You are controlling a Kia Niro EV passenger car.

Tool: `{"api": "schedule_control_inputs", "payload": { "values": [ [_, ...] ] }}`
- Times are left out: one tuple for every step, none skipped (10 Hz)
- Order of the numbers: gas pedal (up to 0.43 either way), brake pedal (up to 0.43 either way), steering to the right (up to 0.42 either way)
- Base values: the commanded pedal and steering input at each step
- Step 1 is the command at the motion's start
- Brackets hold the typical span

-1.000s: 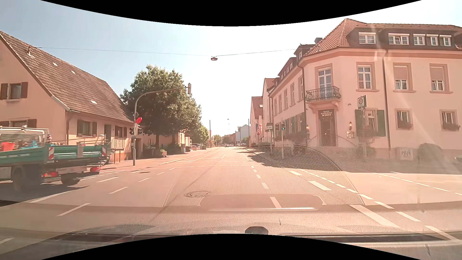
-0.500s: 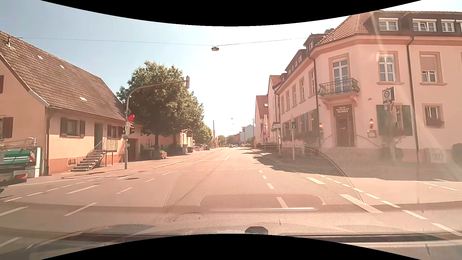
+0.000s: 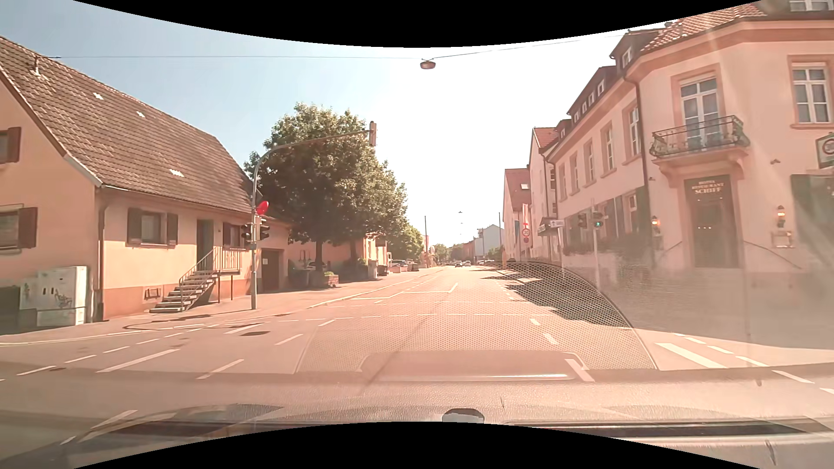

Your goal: Follow the waypoints while adhering to traffic rules and regulations

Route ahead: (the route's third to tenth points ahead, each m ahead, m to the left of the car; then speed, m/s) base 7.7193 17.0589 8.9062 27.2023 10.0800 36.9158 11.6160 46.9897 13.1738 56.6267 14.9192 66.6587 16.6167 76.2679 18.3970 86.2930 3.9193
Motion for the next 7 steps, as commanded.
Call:
{"api": "schedule_control_inputs", "payload": {
  "values": [
    [0.039, 0.0, -0.41],
    [0.039, 0.0, -0.443],
    [0.039, 0.0, -0.484],
    [0.039, 0.0, -0.514],
    [0.047, 0.0, -0.547],
    [0.047, 0.0, -0.567],
    [0.047, 0.0, -0.579]
  ]
}}
